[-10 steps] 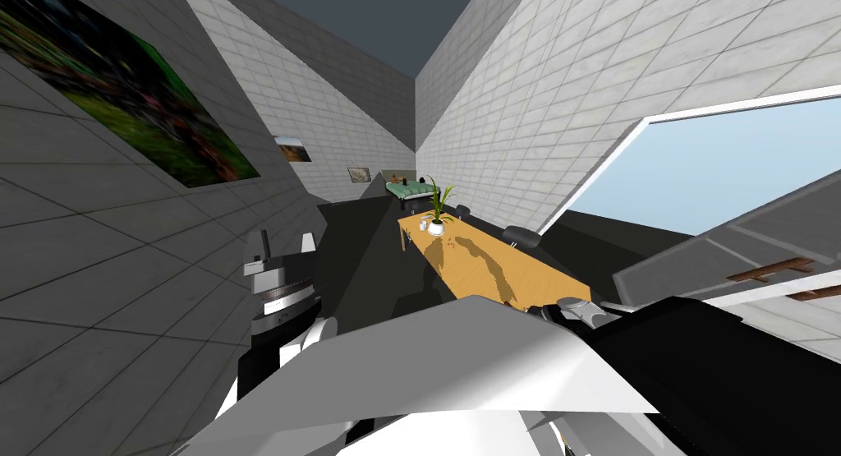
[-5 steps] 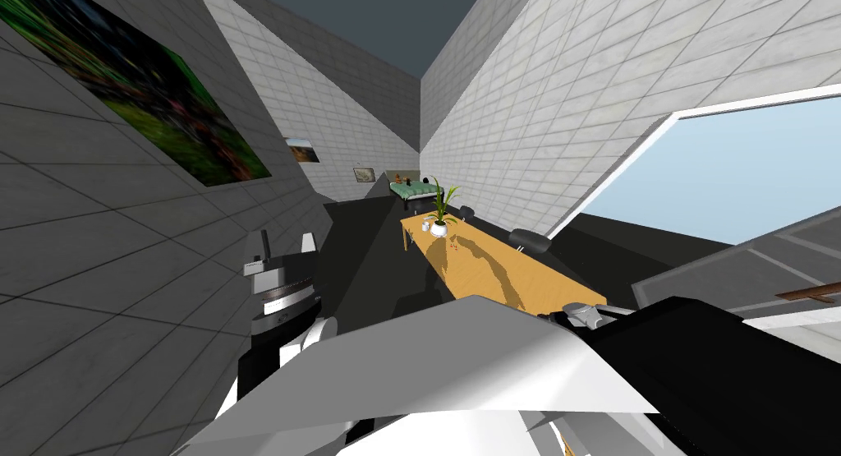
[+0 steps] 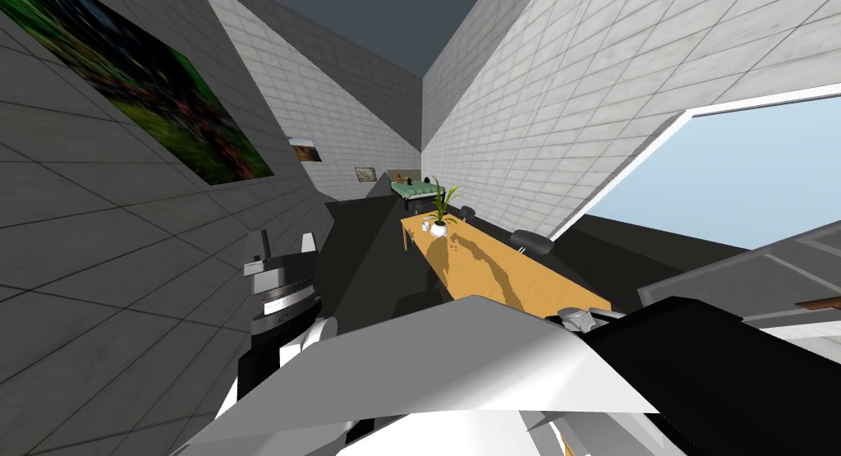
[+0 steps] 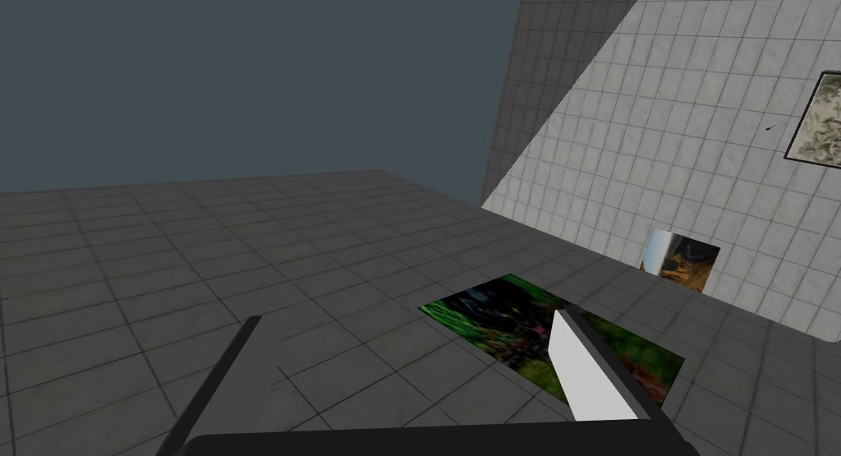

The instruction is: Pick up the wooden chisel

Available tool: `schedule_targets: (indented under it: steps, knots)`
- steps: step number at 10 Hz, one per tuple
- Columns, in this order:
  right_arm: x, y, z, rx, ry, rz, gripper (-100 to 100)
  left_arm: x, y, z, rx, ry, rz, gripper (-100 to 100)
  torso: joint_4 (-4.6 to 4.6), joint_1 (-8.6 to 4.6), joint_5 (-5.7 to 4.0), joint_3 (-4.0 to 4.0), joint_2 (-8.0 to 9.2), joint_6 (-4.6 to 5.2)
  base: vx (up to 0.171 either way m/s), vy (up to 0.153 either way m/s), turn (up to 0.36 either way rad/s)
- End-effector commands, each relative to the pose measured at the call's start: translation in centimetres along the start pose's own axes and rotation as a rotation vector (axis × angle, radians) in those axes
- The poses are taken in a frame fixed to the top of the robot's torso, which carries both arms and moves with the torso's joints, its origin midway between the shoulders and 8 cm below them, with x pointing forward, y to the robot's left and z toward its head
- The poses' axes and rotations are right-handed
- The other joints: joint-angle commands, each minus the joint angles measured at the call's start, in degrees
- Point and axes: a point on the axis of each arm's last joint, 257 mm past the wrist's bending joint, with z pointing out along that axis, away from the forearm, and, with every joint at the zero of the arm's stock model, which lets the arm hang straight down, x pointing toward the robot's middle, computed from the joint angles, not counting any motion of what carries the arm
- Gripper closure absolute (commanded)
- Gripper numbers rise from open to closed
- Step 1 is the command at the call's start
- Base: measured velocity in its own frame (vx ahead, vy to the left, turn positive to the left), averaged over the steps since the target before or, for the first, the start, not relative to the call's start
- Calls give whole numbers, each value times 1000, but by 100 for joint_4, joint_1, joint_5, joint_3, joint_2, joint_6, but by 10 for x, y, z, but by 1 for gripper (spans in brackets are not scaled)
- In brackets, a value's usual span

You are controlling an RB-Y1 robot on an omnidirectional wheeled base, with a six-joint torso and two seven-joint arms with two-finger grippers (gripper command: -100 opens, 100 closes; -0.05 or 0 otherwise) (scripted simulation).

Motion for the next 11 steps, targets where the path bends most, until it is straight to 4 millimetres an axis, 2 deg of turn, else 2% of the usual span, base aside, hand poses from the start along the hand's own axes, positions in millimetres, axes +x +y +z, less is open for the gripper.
schedule_targets:
  steps: [1,2,6,7,8,11]
  knots:
    - [0,0,0,0,0,0,-100,0,0,0,0,0,0,0,0,0,0,0,0,0,-2,-21,10]
    - [0,0,1,2,0,1,100,0,0,0,0,0,0,0,0,8,2,-1,-1,1,0,0,0]
    - [0,1,1,0,0,1,100,0,0,0,0,0,0,0,0,8,1,-2,-4,0,0,0,0]
    - [0,1,1,0,0,1,0,0,0,0,0,0,0,0,0,7,1,-2,-4,0,0,0,0]
    - [-1,-10,-10,1,1,-6,100,0,0,0,0,0,0,0,0,7,1,-2,-4,0,5,46,-66]
    - [-1,-15,-14,1,2,-9,100,0,0,0,0,0,0,0,0,30,6,-2,-4,0,3,47,-27]
